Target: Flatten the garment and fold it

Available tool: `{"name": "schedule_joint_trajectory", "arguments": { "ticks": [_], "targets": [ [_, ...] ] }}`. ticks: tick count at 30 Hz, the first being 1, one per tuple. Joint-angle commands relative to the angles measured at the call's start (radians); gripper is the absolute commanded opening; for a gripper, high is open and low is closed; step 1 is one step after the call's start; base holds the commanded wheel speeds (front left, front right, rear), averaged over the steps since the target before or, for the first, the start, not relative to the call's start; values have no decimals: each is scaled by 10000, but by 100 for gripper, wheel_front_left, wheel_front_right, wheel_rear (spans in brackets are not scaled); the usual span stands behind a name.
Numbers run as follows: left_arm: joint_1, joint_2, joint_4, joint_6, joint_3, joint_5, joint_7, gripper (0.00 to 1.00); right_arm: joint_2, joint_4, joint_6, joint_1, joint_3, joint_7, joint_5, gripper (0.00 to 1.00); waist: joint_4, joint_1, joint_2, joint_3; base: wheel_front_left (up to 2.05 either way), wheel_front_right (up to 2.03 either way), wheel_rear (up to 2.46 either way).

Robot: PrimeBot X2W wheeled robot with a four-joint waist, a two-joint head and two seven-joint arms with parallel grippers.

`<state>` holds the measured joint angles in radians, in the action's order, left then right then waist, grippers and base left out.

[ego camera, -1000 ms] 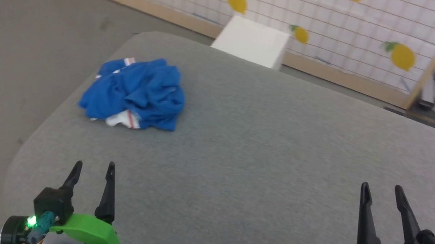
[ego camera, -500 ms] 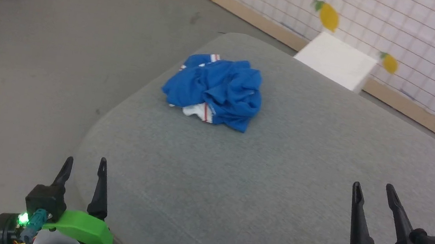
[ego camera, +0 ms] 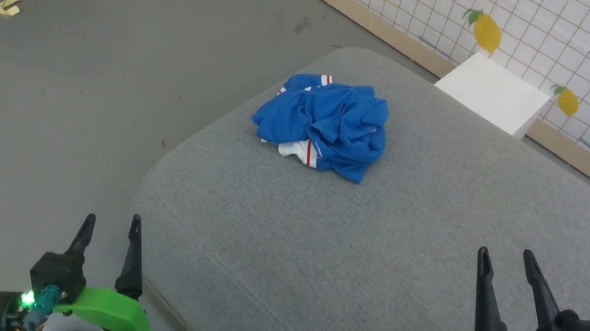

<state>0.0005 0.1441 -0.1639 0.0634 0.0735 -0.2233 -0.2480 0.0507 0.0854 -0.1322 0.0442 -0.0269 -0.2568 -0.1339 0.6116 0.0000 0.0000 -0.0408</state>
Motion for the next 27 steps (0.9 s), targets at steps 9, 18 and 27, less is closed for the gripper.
{"name": "schedule_joint_trajectory", "arguments": {
  "ticks": [9, 18, 27],
  "targets": [
    [-330, -46, 136, 6, -145, -430, -59, 100, -5, -136, 15, -218, -203, -49, 36, 100, -257, 0, 0, 585, 0, 0, 0],
    [-2727, 280, 212, -393, -724, -1334, 444, 100, -5, -565, 15, -1265, -107, -49, 660, 100, -1748, 0, 0, 2820, 0, 0, 0],
    [-6365, 2104, -236, -703, -1734, -2467, 3158, 100, -5, -862, 15, -2689, -5, -49, 784, 100, -4206, 0, 0, 5732, 0, 0, 0]
  ]
}}
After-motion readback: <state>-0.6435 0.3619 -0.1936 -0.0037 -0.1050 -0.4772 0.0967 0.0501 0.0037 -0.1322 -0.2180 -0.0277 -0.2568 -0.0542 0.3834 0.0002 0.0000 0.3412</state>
